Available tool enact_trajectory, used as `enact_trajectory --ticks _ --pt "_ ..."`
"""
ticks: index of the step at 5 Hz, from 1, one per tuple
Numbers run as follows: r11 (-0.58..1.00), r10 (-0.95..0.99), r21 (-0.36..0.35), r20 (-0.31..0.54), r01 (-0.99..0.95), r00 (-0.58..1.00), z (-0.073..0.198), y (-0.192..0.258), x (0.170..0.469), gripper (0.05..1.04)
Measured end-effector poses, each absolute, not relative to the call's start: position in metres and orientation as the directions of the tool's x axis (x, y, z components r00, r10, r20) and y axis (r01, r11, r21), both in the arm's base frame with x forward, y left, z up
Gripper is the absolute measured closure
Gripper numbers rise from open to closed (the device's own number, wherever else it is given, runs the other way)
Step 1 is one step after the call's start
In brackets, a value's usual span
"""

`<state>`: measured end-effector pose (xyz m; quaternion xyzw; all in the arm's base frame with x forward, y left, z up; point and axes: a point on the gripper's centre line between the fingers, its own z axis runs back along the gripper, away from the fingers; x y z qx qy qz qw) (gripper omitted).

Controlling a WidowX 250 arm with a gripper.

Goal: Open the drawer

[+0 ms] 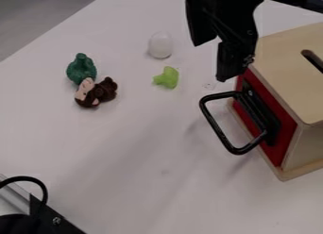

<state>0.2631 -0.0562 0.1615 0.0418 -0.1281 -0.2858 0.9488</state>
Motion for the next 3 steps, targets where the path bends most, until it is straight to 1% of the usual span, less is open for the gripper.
enact_trajectory --ticks 1,2,3 --pt "0.832 -0.554 0.142 0.198 0.536 0.808 0.155 -0.056 0.260 0.083" --pt "0.863 -0.504 0.079 0.202 0.499 0.840 0.139 -0.057 0.252 0.083" --pt "0.925 -0.375 0.016 0.204 0.380 0.905 0.132 -0.049 0.244 0.083"
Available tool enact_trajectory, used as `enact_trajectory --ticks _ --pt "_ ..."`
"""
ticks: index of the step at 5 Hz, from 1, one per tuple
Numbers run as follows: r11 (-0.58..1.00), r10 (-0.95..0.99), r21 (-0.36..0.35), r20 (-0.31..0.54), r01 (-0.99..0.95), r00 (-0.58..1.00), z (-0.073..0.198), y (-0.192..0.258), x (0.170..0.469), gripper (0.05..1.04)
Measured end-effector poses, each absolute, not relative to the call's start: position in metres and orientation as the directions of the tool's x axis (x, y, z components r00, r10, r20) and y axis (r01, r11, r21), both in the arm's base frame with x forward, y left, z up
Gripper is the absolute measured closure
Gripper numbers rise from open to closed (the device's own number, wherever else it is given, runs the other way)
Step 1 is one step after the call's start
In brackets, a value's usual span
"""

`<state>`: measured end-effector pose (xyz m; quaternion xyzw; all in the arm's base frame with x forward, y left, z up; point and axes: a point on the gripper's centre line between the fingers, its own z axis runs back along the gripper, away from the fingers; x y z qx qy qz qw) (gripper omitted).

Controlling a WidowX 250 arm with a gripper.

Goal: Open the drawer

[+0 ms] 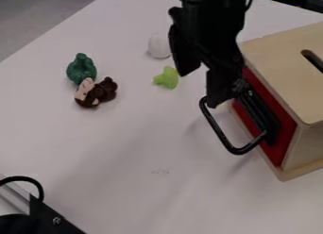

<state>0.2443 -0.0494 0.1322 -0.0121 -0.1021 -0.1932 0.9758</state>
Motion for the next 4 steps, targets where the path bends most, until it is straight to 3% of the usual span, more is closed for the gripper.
enact_trajectory --ticks 2,4 --pt "0.990 -0.080 -0.100 0.196 0.101 0.977 0.113 -0.044 0.238 0.083" --pt "0.970 0.202 -0.157 0.098 -0.185 0.975 0.088 -0.049 0.245 0.083"
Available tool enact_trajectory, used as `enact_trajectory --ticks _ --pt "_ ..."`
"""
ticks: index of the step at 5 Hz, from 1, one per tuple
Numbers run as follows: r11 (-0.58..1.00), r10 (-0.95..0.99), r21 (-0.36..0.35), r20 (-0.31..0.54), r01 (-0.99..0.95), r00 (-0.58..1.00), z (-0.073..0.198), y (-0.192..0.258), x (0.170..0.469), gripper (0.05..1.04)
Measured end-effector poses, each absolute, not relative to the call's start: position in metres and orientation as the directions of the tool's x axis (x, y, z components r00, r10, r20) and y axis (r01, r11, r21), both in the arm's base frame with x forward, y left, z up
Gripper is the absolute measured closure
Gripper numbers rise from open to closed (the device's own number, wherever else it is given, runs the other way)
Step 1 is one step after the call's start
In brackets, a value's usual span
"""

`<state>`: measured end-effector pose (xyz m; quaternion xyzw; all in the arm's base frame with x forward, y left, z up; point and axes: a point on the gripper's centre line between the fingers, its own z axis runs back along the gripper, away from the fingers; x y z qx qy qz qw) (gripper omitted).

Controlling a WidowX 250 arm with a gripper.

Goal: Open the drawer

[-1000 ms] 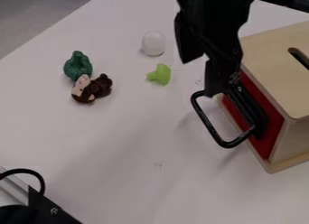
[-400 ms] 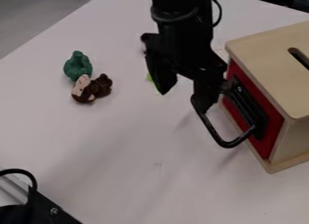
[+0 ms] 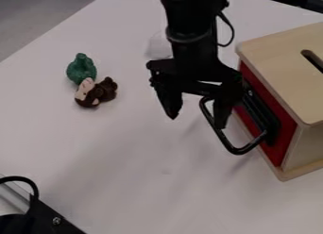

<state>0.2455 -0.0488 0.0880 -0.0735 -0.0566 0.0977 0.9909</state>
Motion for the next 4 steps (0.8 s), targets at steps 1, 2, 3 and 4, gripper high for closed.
enact_trajectory --ticks 1,2,3,4 --pt "0.950 0.274 -0.185 0.101 -0.252 0.957 0.082 -0.052 0.260 0.083" --pt "0.931 0.332 -0.180 0.058 -0.318 0.941 0.071 -0.054 0.271 0.083" --pt "0.915 0.383 -0.151 0.038 -0.374 0.923 0.060 -0.053 0.273 0.083" --pt "0.907 0.403 -0.139 0.014 -0.397 0.915 0.050 -0.052 0.280 0.083"
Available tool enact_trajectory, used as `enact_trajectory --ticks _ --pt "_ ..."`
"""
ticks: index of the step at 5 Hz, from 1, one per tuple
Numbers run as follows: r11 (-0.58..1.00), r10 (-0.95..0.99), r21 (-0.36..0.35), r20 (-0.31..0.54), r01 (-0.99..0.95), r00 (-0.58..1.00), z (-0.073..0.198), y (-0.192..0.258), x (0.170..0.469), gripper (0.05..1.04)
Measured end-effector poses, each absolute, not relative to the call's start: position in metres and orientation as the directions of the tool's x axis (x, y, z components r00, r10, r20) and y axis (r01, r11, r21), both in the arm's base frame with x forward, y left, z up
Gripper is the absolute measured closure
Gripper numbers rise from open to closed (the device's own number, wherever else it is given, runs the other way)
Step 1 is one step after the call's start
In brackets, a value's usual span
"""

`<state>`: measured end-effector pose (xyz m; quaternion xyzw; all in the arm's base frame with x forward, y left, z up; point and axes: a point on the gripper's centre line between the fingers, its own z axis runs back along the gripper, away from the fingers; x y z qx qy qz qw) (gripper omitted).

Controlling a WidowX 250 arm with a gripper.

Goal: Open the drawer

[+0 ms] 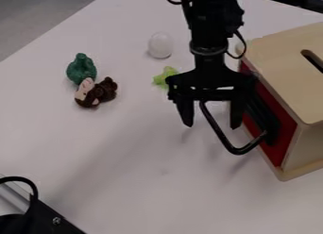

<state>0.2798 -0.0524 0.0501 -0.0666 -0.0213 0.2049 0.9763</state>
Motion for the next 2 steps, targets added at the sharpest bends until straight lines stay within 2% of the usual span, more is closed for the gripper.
enact_trajectory --ticks 1,2 --pt "0.900 0.426 -0.104 0.009 -0.423 0.905 0.0430 -0.0497 0.2809 0.127" --pt "0.854 0.517 -0.075 0.021 -0.515 0.855 0.0407 -0.0469 0.2800 0.408"
